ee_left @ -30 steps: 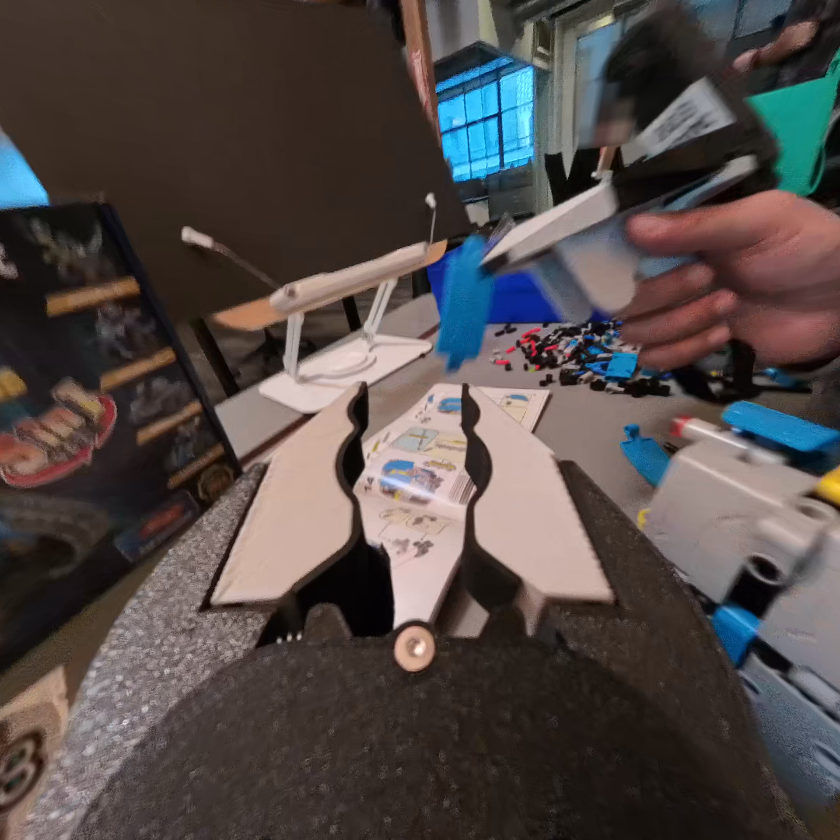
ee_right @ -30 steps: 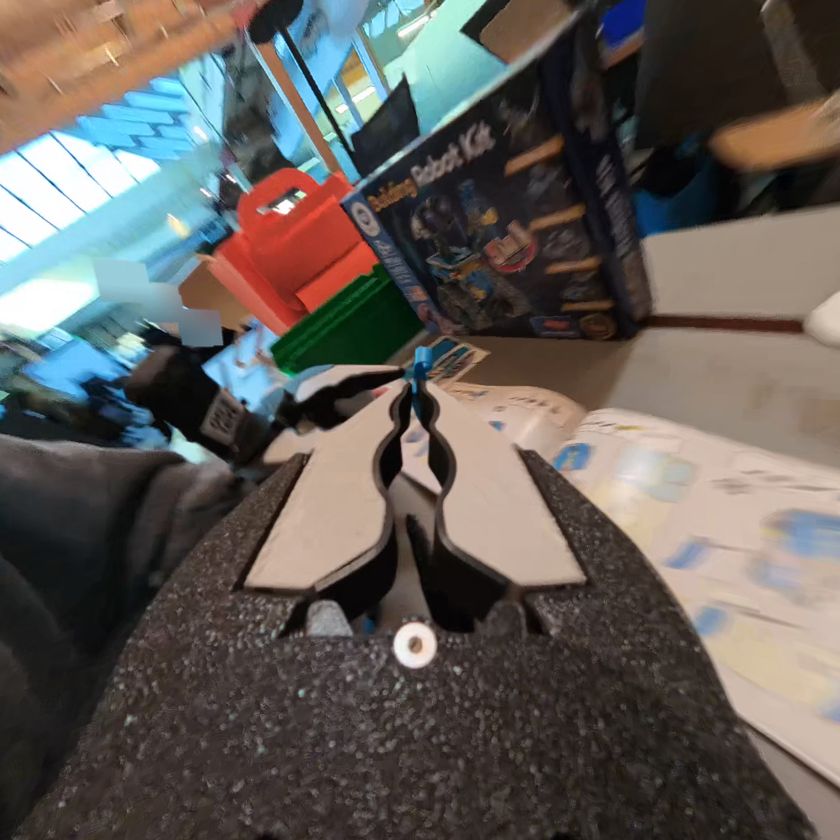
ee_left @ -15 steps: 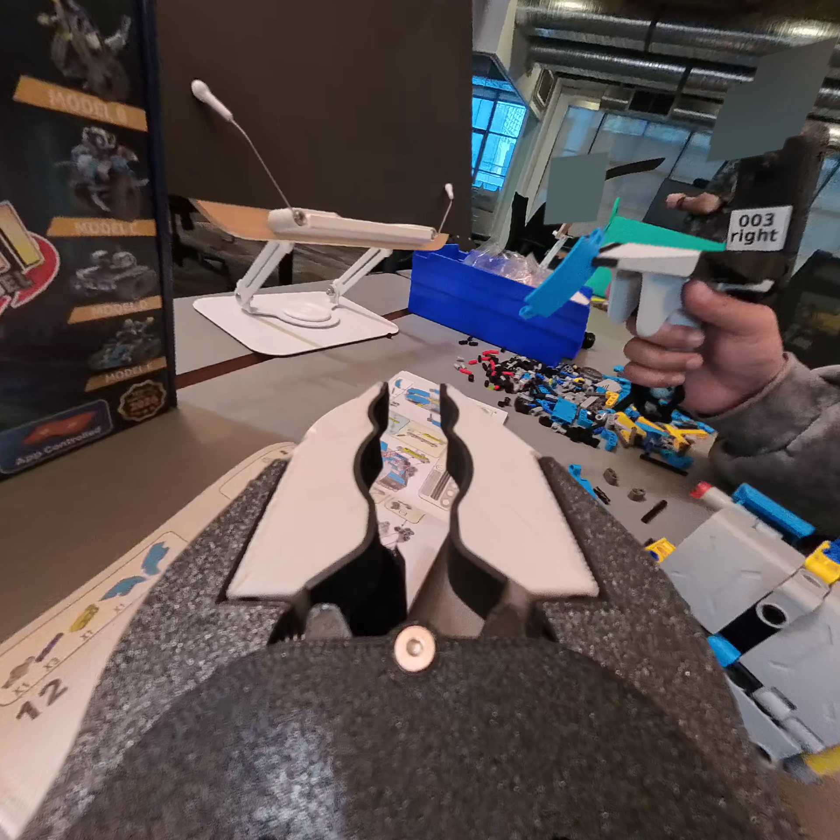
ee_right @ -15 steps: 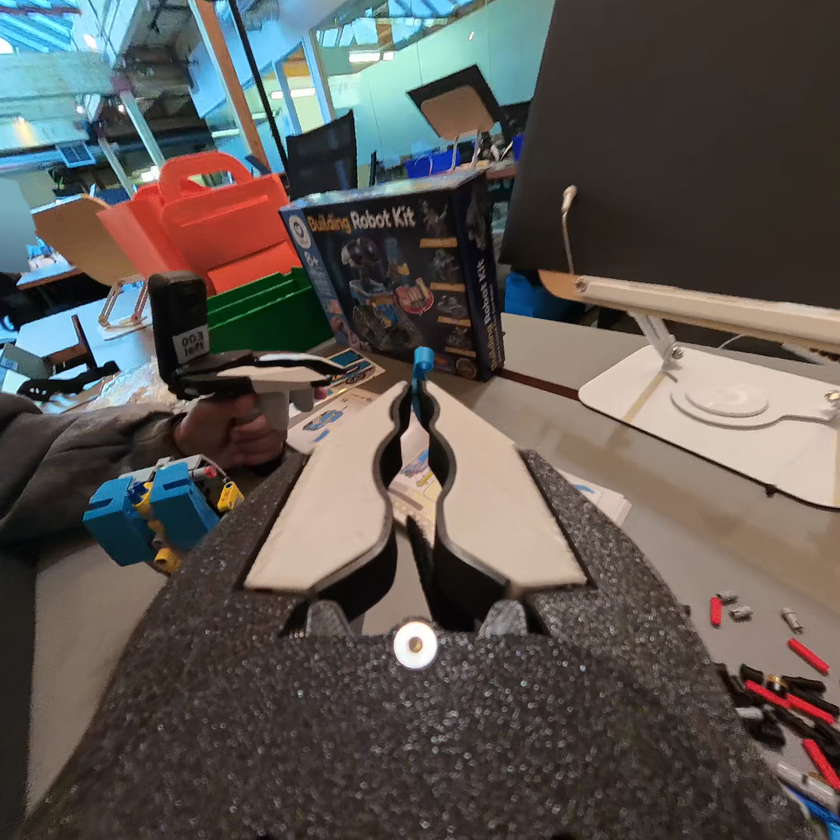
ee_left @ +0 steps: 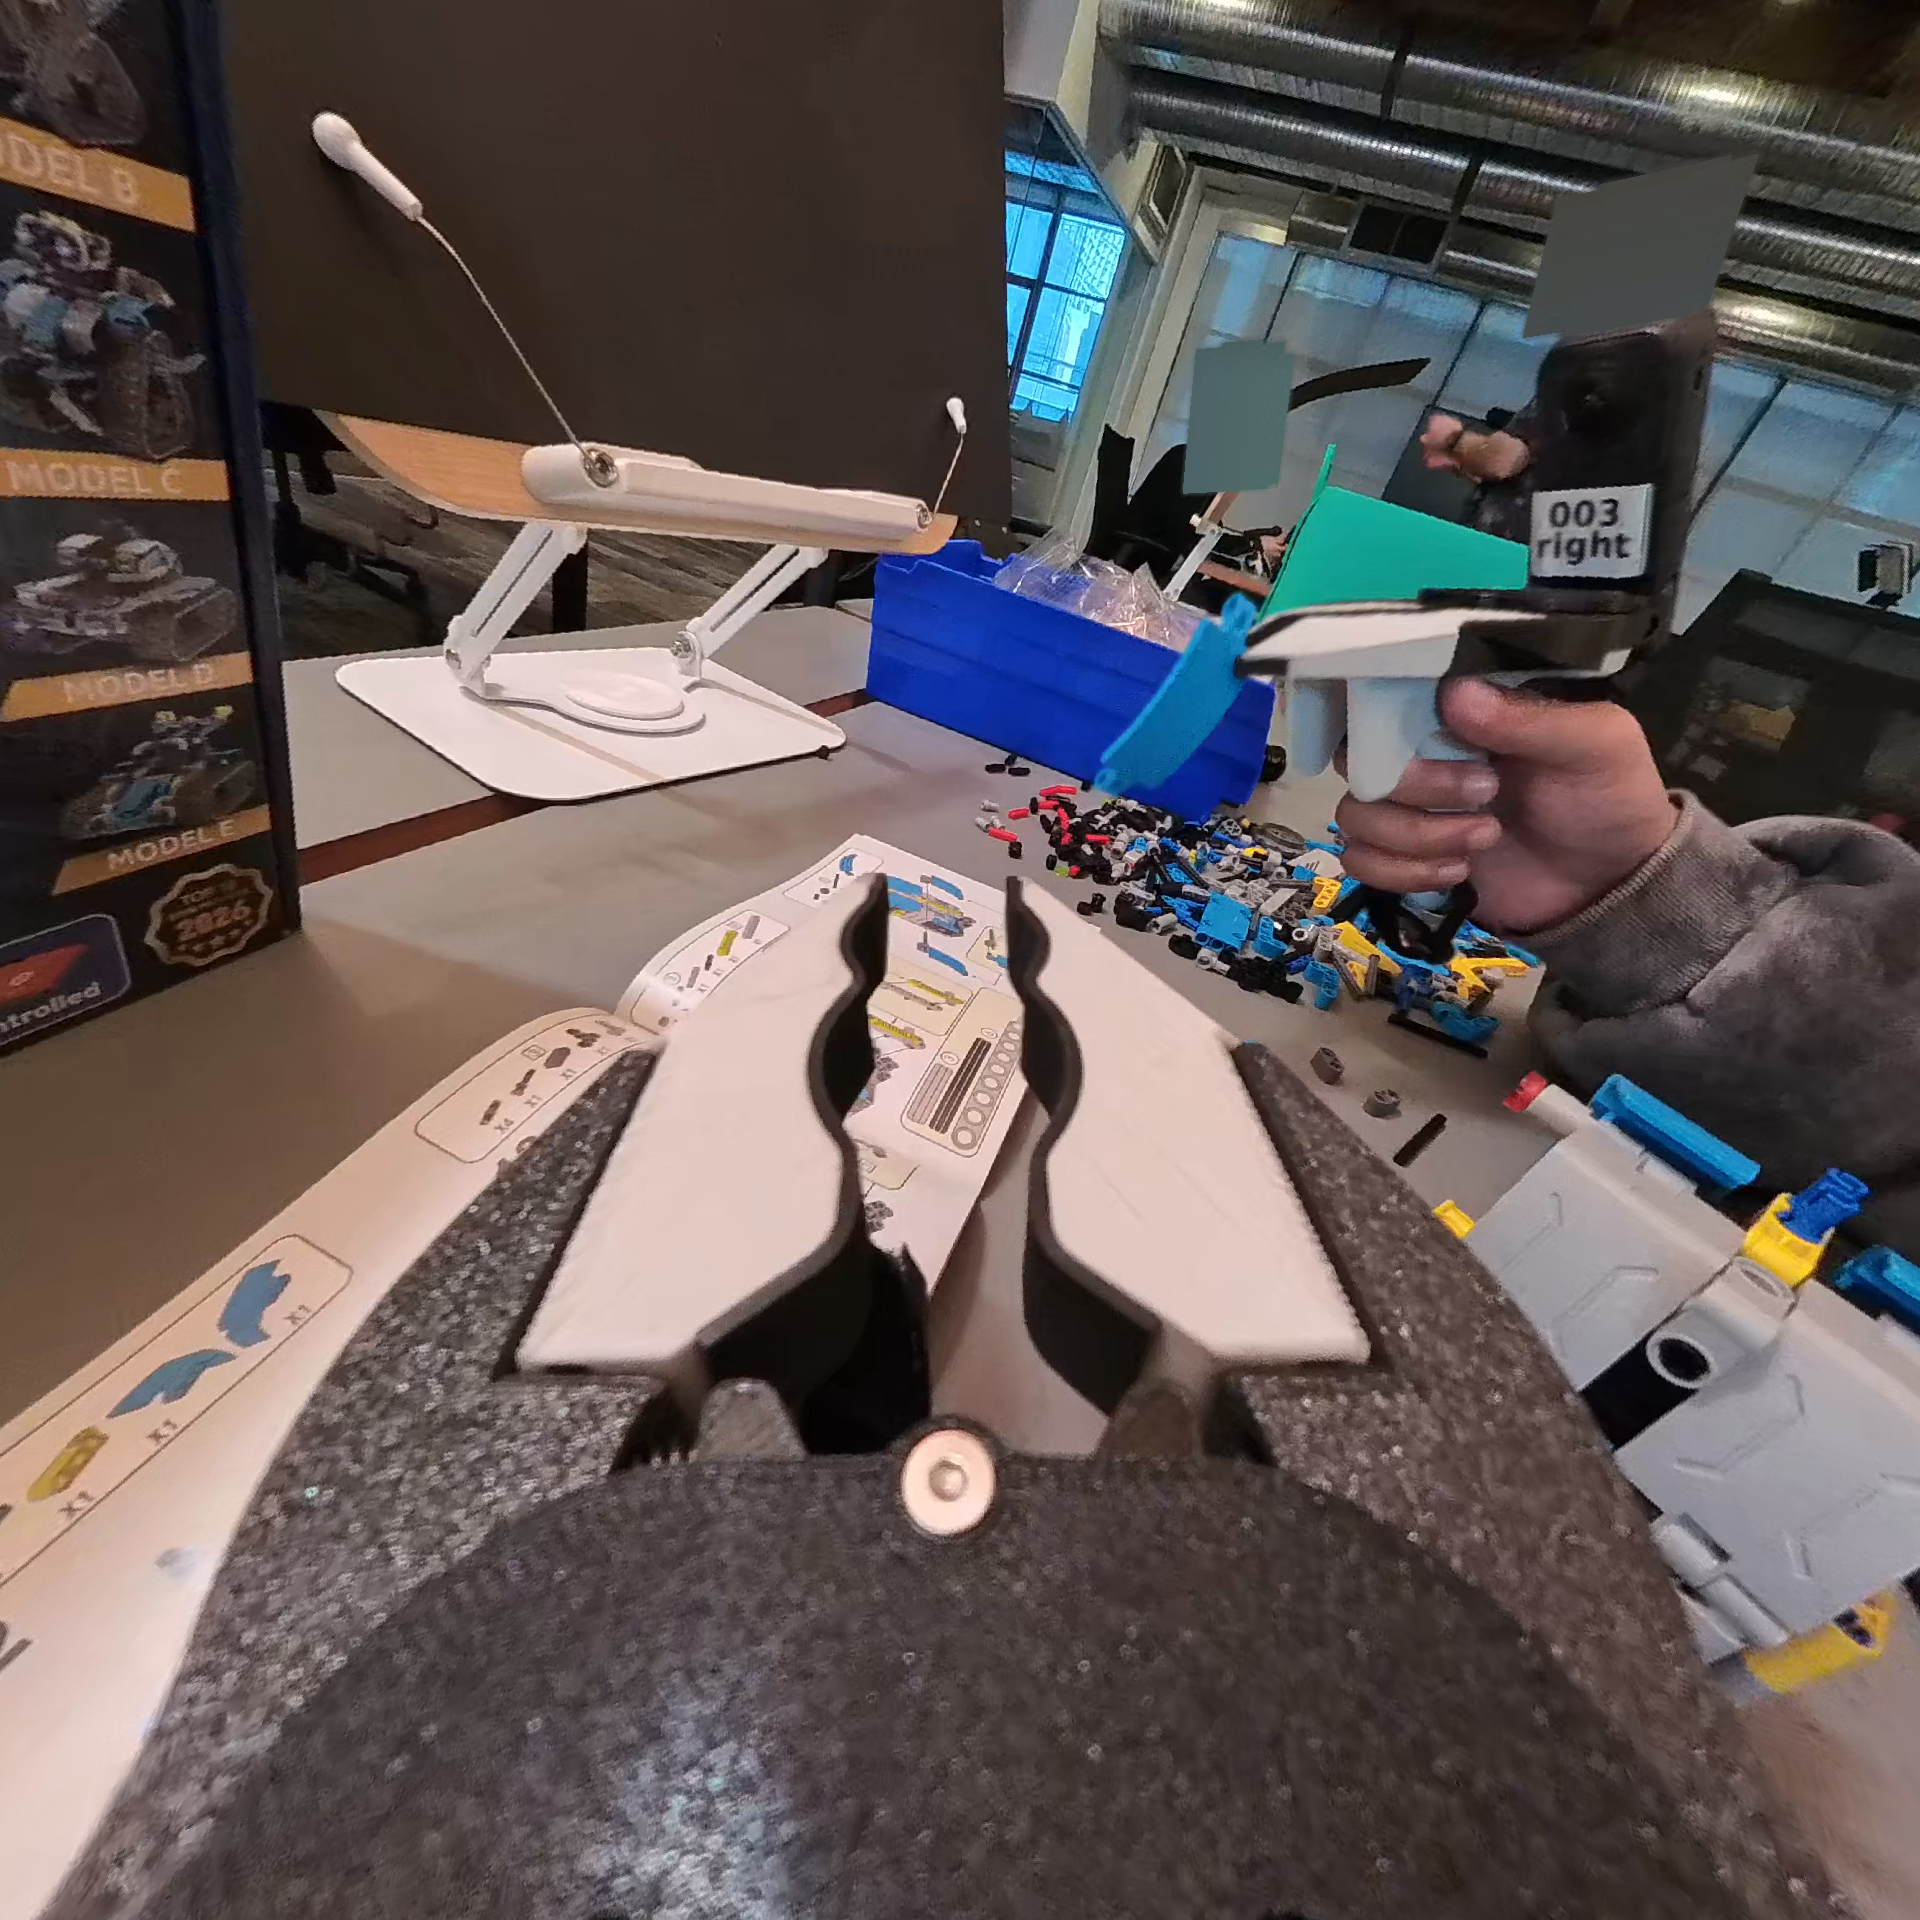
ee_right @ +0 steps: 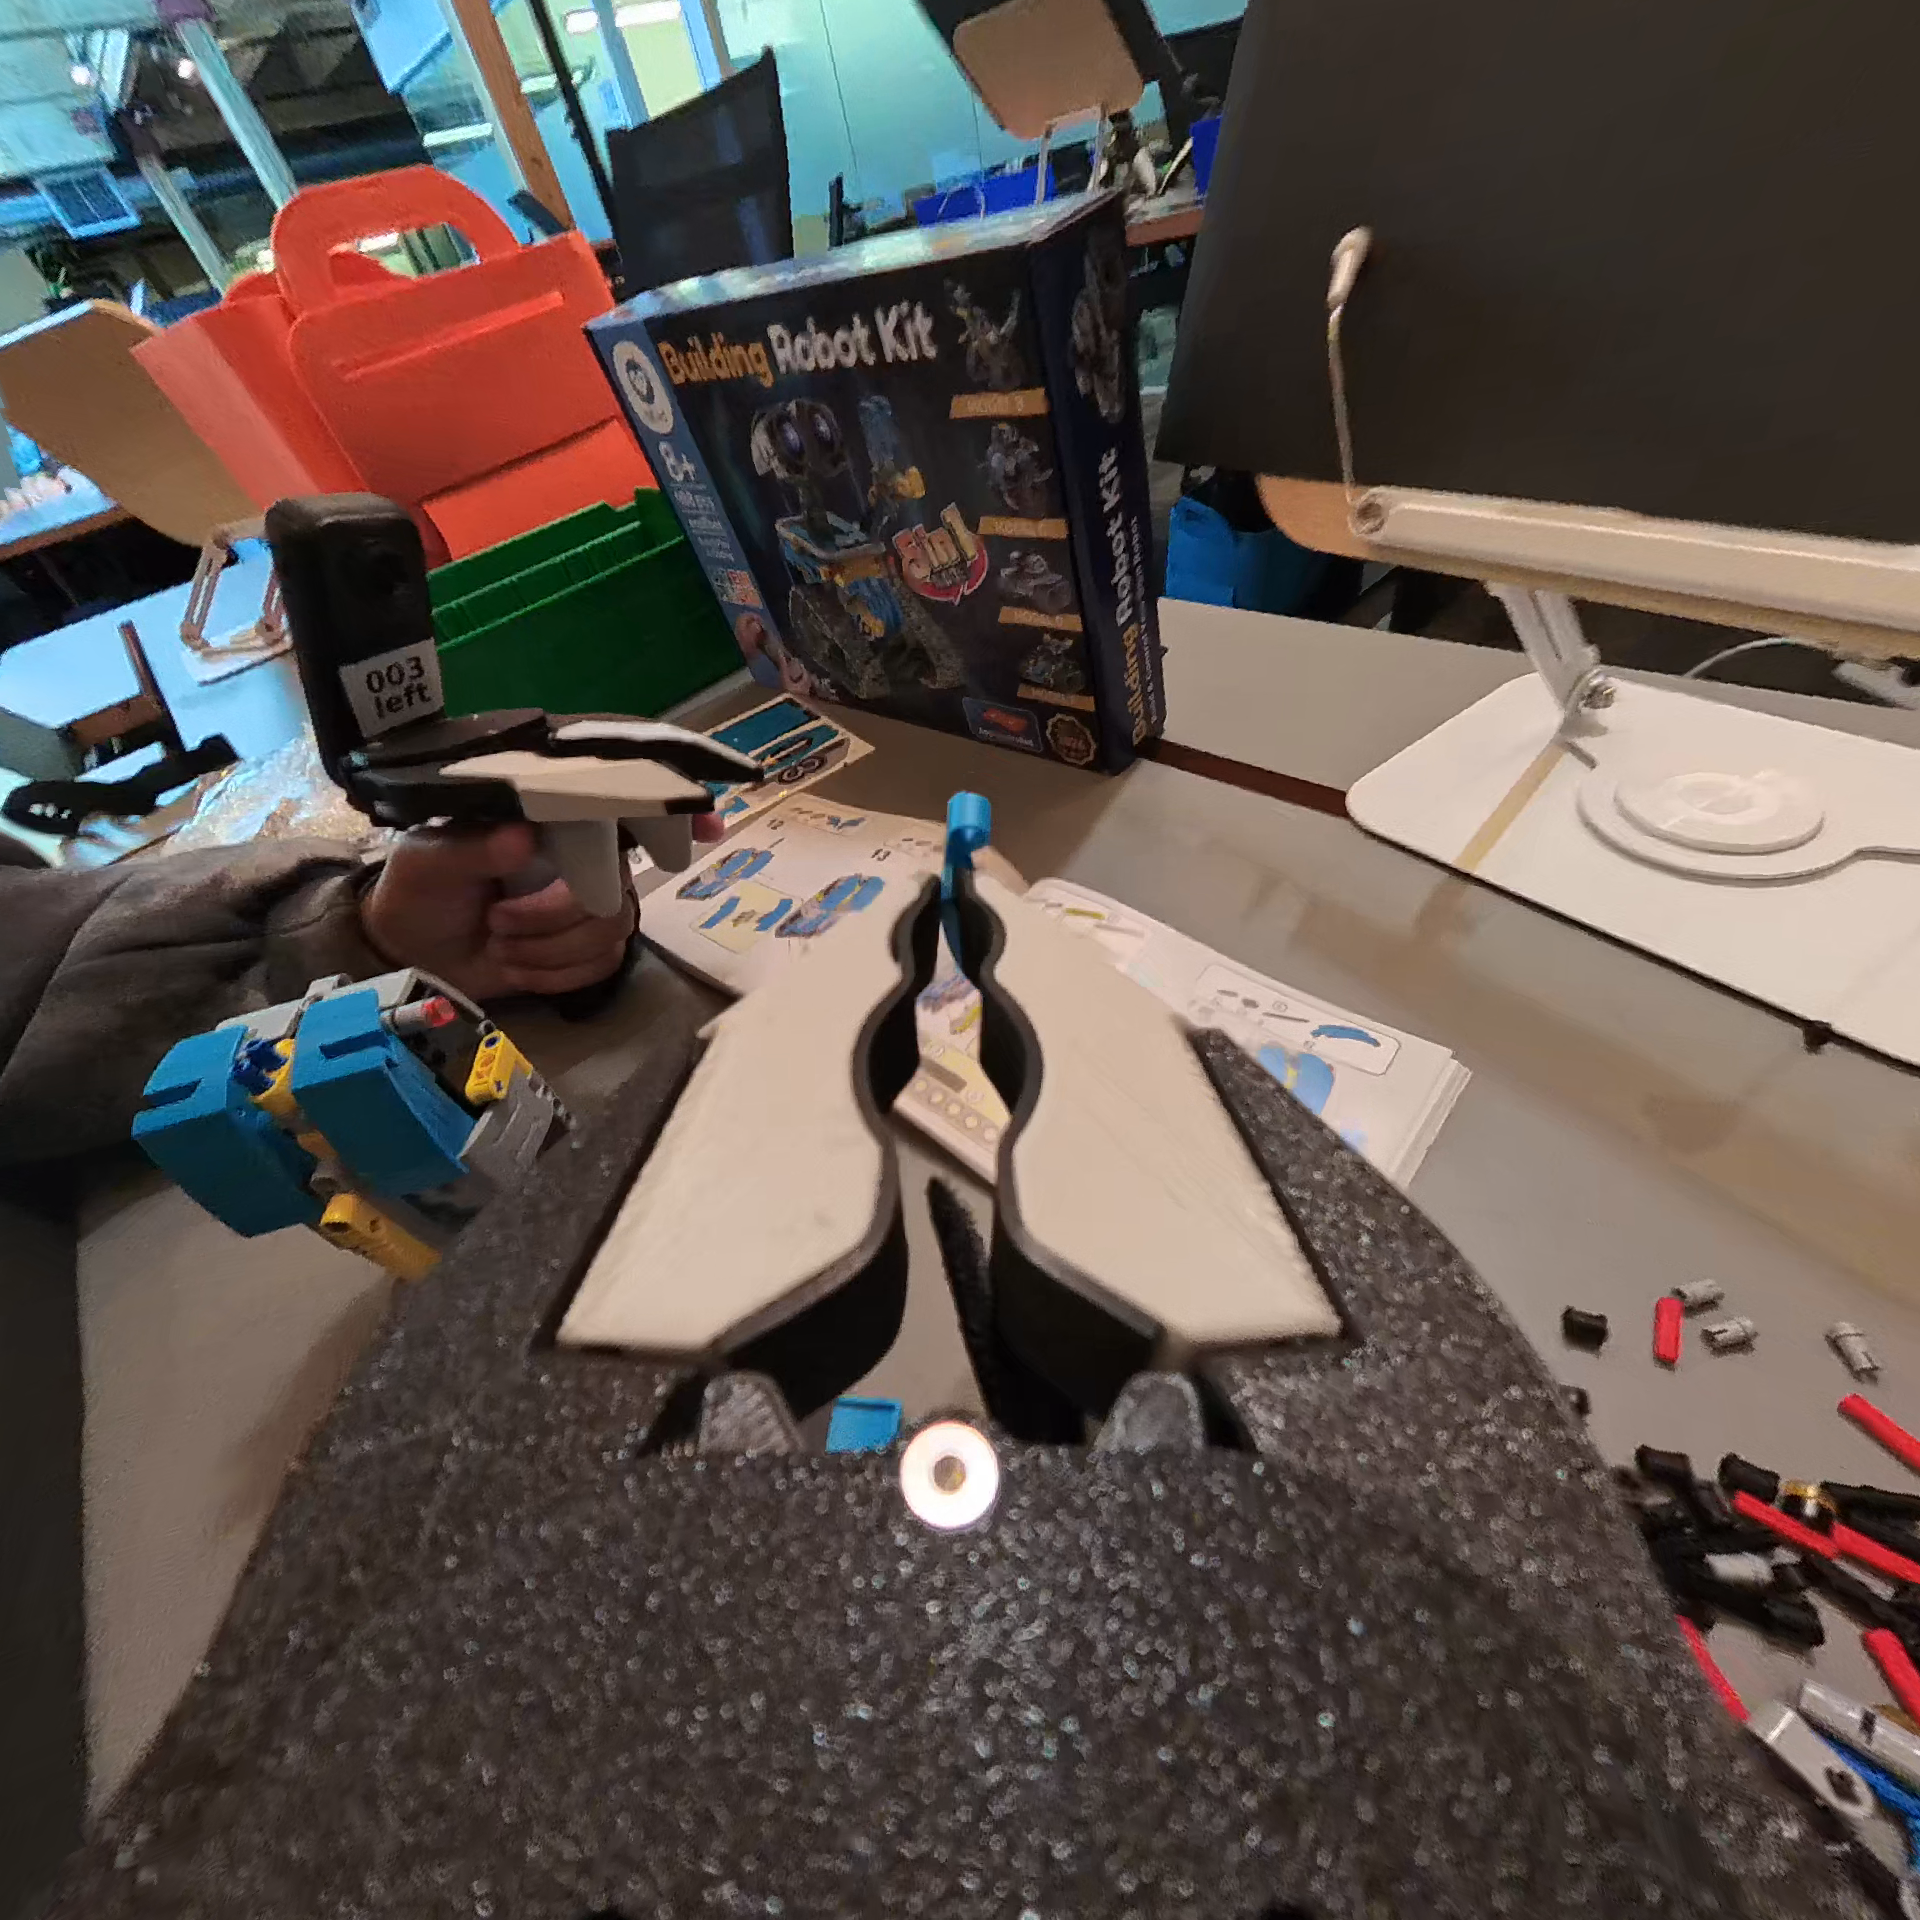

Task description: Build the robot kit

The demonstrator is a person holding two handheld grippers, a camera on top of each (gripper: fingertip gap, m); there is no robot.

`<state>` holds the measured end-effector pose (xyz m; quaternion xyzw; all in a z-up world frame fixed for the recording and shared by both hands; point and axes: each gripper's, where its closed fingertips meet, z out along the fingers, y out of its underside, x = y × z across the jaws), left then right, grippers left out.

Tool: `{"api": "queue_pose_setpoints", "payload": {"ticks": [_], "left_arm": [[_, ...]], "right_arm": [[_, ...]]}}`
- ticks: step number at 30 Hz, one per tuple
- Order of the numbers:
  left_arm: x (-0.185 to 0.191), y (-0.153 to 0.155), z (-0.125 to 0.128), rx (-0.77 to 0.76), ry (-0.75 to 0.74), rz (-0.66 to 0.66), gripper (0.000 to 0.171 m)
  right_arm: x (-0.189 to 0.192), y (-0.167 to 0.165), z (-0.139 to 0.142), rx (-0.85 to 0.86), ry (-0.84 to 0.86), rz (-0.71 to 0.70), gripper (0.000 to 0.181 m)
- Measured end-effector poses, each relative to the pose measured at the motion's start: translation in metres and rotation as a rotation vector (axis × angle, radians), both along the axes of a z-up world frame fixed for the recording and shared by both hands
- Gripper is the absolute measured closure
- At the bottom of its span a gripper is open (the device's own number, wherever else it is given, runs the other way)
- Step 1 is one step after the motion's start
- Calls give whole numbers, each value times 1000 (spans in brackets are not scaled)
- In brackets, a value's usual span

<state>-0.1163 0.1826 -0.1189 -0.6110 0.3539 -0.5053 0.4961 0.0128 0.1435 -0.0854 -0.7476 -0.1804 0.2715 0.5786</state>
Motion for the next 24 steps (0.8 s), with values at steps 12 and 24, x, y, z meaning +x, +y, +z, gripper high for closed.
{"api": "queue_pose_setpoints", "payload": {"ticks": [12,24], "left_arm": [[1,-3,1,0,-7,-17,150],[-5,-36,48,-62,-166,-236,141]], "right_arm": [[-78,-135,-62,-563,-39,824,179],[-82,-96,17,-208,336,782,179]]}}
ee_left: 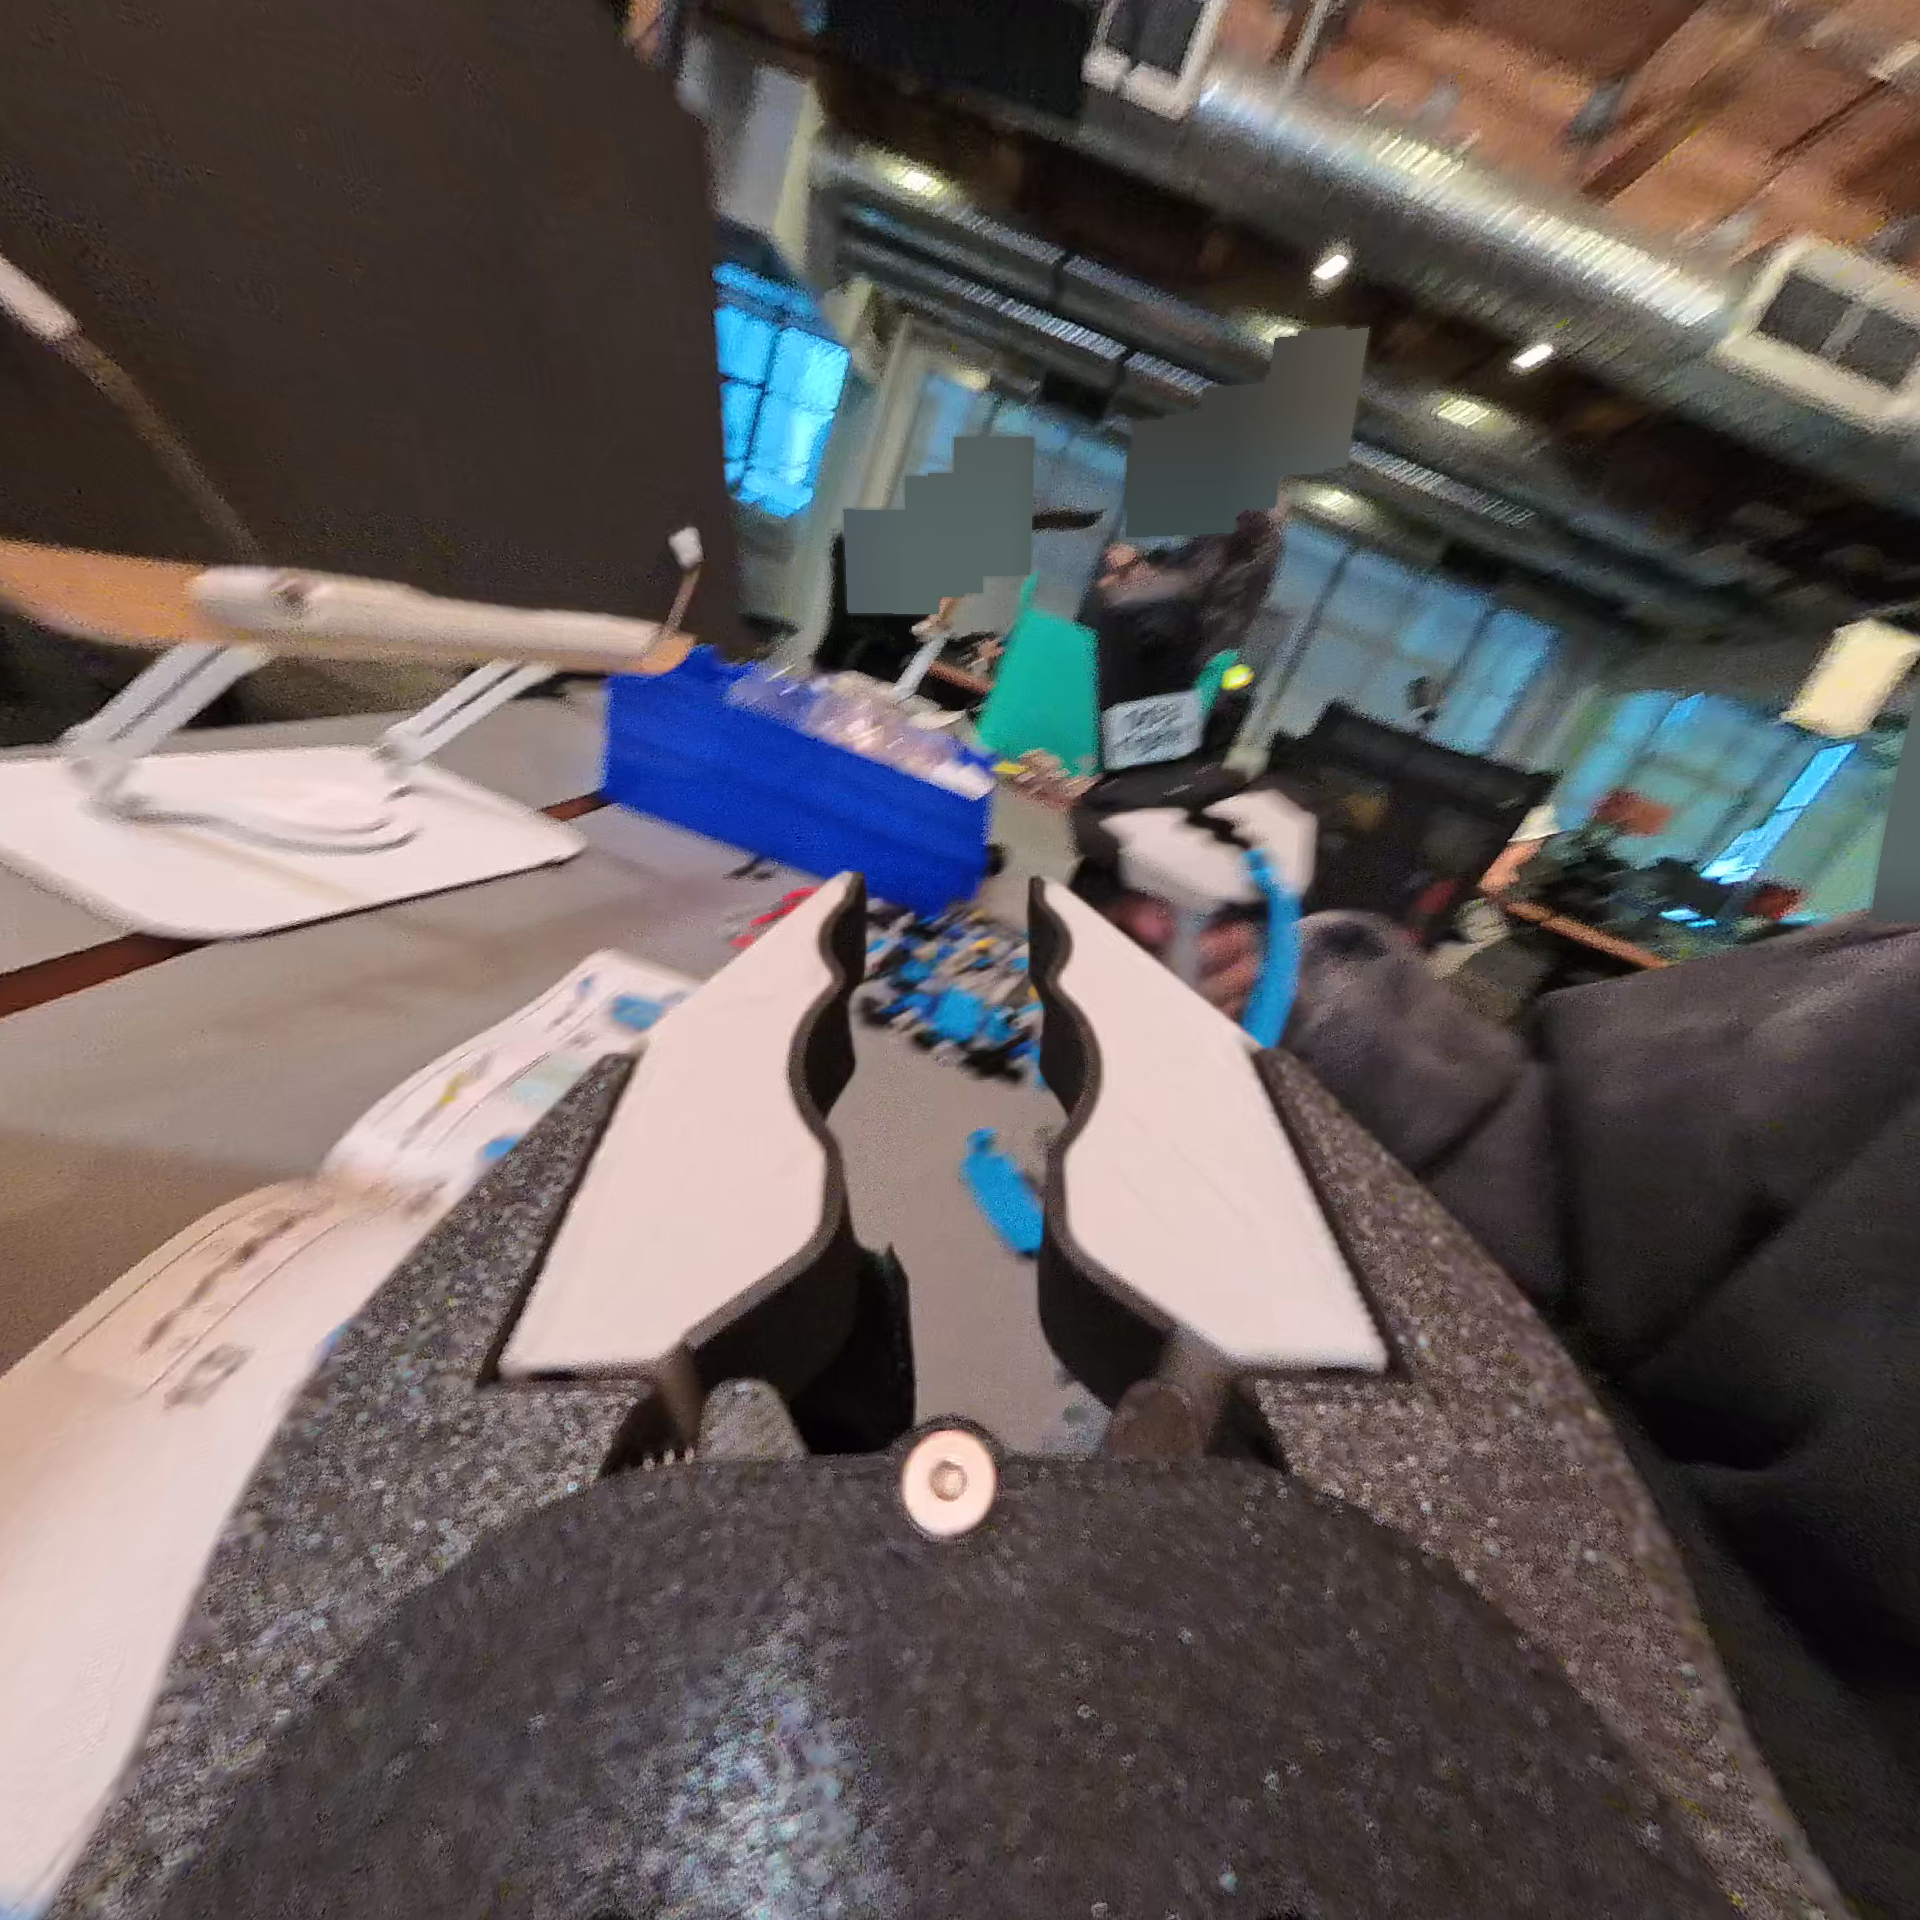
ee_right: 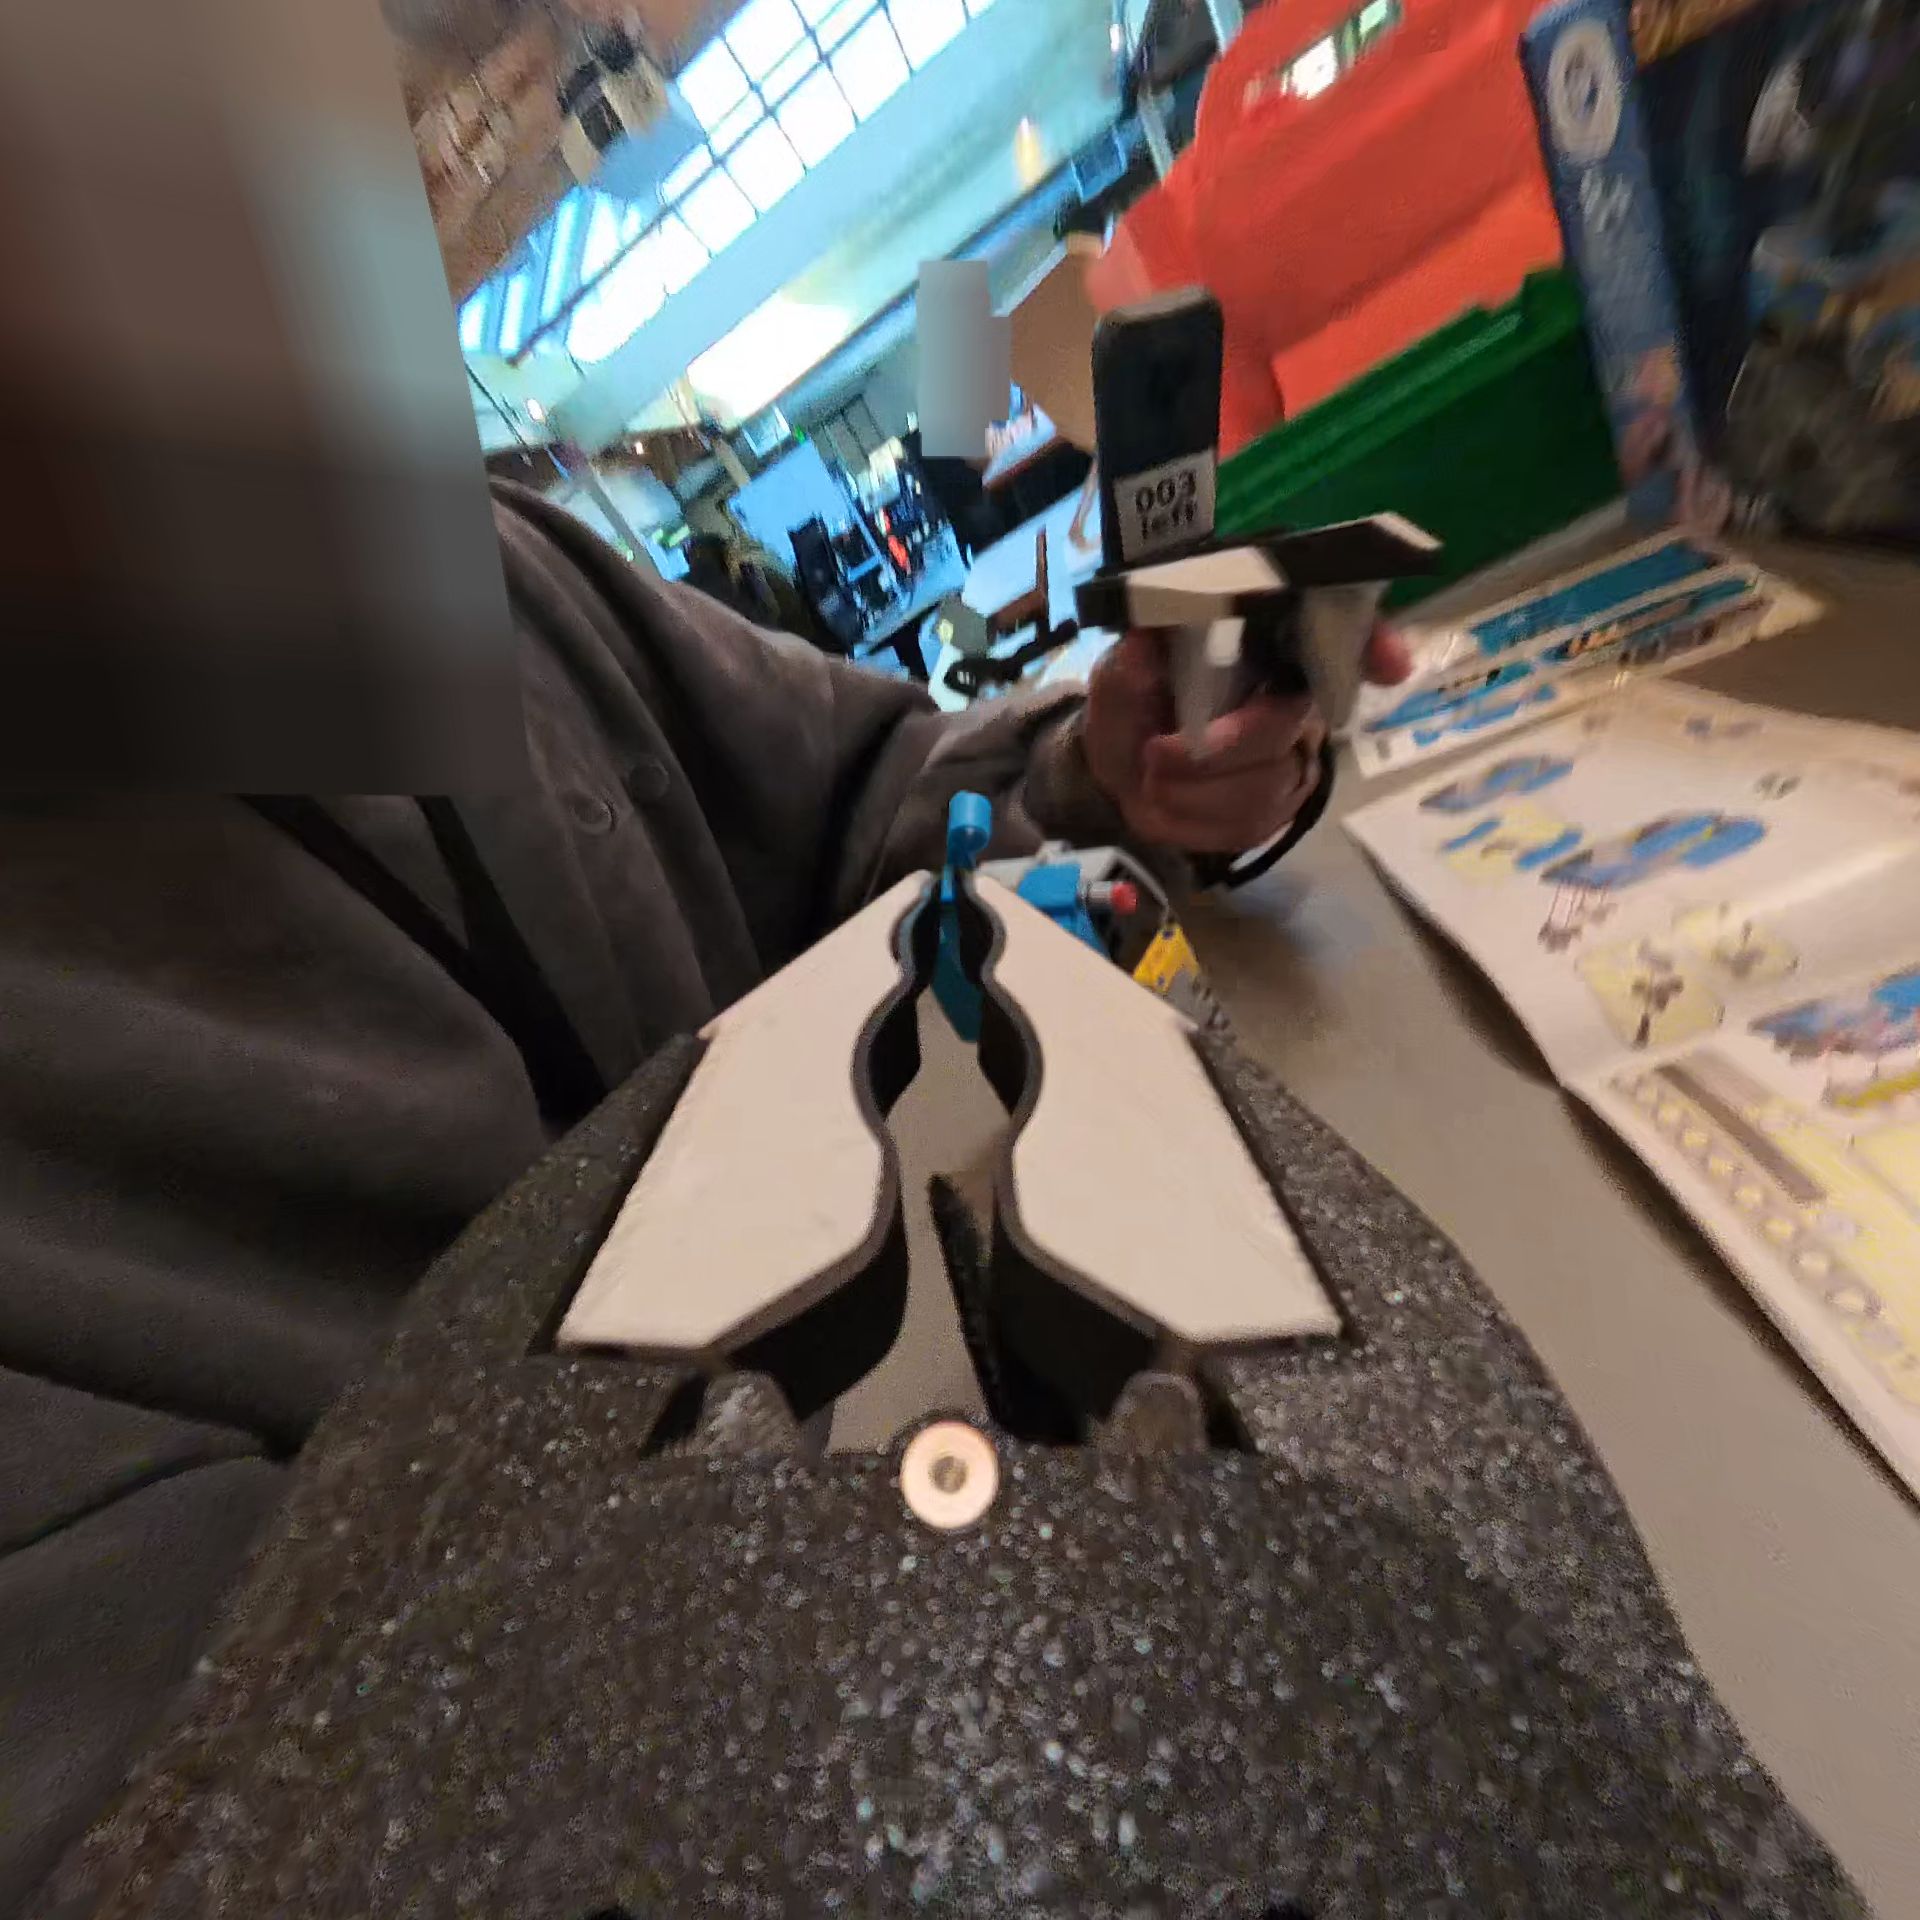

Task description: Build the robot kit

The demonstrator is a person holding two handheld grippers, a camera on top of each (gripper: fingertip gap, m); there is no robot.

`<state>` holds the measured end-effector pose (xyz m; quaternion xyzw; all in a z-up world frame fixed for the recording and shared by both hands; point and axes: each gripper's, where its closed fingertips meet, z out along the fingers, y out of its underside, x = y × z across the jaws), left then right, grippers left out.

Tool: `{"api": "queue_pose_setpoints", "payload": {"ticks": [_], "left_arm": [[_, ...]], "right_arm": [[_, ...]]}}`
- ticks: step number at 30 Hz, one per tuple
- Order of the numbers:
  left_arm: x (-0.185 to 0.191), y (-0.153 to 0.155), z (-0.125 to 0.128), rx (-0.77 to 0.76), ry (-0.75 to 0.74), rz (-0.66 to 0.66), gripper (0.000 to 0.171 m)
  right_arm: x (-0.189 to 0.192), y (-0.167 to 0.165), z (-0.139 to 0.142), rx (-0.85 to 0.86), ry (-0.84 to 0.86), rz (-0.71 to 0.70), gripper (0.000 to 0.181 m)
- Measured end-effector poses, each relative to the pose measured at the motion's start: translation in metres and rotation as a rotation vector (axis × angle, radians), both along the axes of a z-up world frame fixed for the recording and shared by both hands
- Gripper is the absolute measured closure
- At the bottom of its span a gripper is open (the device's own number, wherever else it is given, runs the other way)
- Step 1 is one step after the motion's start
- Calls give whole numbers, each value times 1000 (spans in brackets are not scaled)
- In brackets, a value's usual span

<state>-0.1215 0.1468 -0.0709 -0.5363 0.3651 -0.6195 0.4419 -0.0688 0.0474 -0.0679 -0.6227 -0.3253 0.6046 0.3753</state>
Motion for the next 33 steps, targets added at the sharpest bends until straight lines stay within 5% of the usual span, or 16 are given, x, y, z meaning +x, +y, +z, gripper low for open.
{"api": "queue_pose_setpoints", "payload": {"ticks": [4,10,13,15,20,33], "left_arm": [[1,-63,43,77,-24,-231,133],[21,-116,28,249,117,-315,135],[22,-119,30,297,87,-287,167],[14,-120,36,305,56,-328,170],[-4,-124,32,249,123,-508,171],[-14,-110,63,71,-127,-508,170]], "right_arm": [[-1,1,22,116,81,-47,179],[-14,-15,52,228,210,-34,179],[-27,-14,47,237,177,-37,179],[-29,-12,42,230,151,-45,179],[-44,-19,22,241,45,3,178],[-40,0,47,193,190,-122,149]]}}
